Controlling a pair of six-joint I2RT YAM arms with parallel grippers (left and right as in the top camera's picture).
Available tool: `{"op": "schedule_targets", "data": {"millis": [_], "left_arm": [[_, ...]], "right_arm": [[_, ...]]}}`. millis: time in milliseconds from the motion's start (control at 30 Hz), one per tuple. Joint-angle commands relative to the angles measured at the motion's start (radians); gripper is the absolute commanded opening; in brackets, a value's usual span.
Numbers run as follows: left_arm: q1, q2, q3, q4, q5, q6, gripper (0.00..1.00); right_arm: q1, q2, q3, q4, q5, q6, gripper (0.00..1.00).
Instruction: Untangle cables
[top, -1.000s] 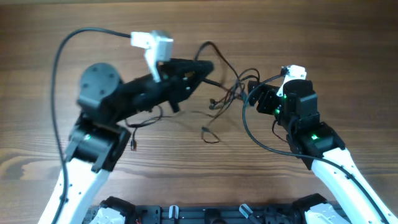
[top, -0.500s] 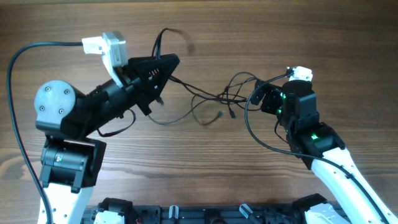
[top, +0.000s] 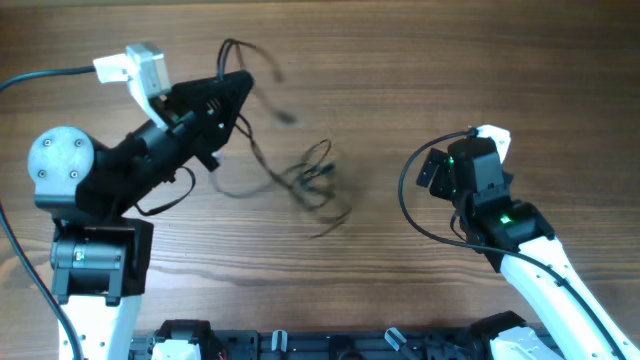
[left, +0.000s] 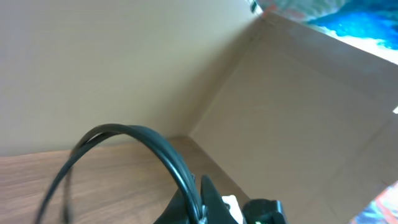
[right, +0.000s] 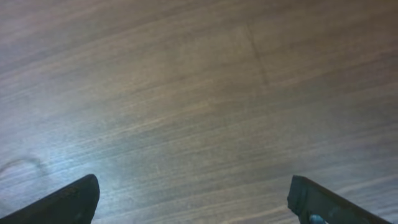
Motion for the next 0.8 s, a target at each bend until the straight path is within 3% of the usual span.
{"op": "schedule_targets", "data": {"millis": [0, 100, 300, 433, 567, 767], "left_arm": [[0.033, -0.008, 0.014, -0.039, 0.008, 0.000, 0.04], [0.032, -0.004, 0.014, -0.069, 0.009, 0.000, 0.04], [0.032, -0.003, 0.014, -0.094, 0.009, -0.003, 0.04], [0.032, -0.003, 0.014, -0.089, 0.010, -0.012, 0.04], [0.024, 0.000, 0.014, -0.067, 0.009, -0.113, 0.04], [-0.082, 0.018, 0.014, -0.051, 0.002, -0.121, 0.04]], "right_arm": [[-0.004, 0.008, -0.006, -0.006, -0.045, 0.059, 1.00], [-0.004, 0.008, -0.006, 0.024, -0.176, 0.051, 1.00], [-0.004, 0.014, -0.006, 0.155, -0.593, -0.209, 1.00], [-0.004, 0.016, -0.006, 0.165, -0.622, -0.209, 1.00], [-0.004, 0.018, -0.006, 0.165, -0.622, -0.206, 1.00], [-0.004, 0.020, -0.006, 0.176, -0.622, -0.205, 1.00]]}}
